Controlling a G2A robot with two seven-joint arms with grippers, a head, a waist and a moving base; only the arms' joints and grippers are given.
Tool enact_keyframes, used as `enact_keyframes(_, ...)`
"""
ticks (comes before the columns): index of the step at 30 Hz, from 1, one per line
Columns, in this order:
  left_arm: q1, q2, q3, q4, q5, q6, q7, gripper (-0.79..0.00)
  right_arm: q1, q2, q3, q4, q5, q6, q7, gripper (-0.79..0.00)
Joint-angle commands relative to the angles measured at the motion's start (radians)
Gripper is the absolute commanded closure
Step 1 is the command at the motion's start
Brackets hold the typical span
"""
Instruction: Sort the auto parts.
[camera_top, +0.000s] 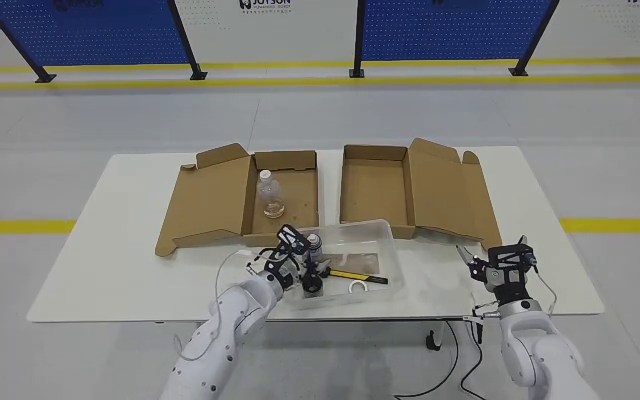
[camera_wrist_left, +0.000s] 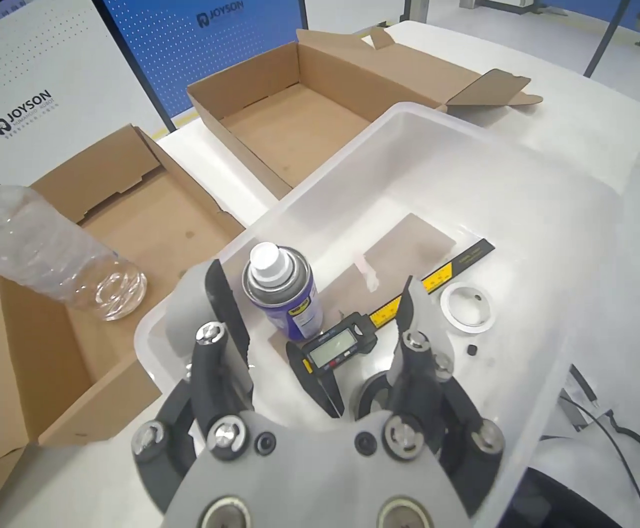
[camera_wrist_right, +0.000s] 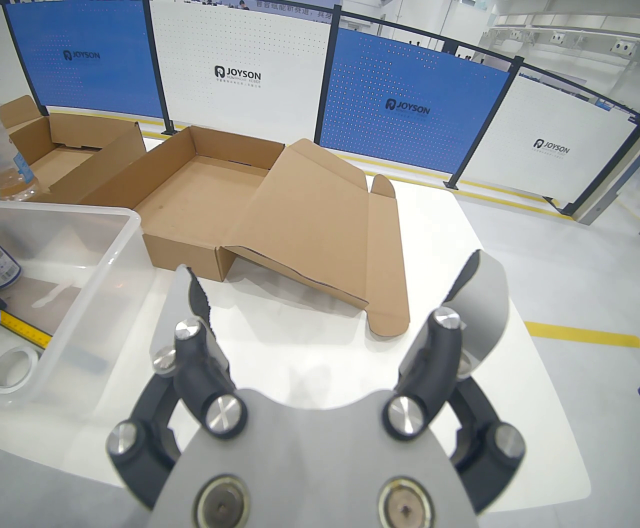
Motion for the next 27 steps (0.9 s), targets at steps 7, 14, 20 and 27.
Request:
enact_keyframes(7,-0.021,-0.003,0.012,0.051,-0.015,0.045,-0.006,-0.662,0.0,0.0,0.0,0.0,0.0,0.0,0.0,-0.785)
enact_keyframes(14,-0.043,-0.006,0.02,0.086,-0.043,0.073,-0.007,-0.702,0.0,0.0,0.0,0.0,0.0,0.0,0.0,-0.785)
enact_keyframes(20,-0.066,-0.01,0.037,0.115,-0.048,0.099,-0.002,-0.702,0.0,0.0,0.0,0.0,0.0,0.0,0.0,-0.785)
enact_keyframes(27,-0.099,-0.018,0.065,0.151,-0.056,0.122,0.006,-0.696,0.0,0.0,0.0,0.0,0.0,0.0,0.0,-0.785)
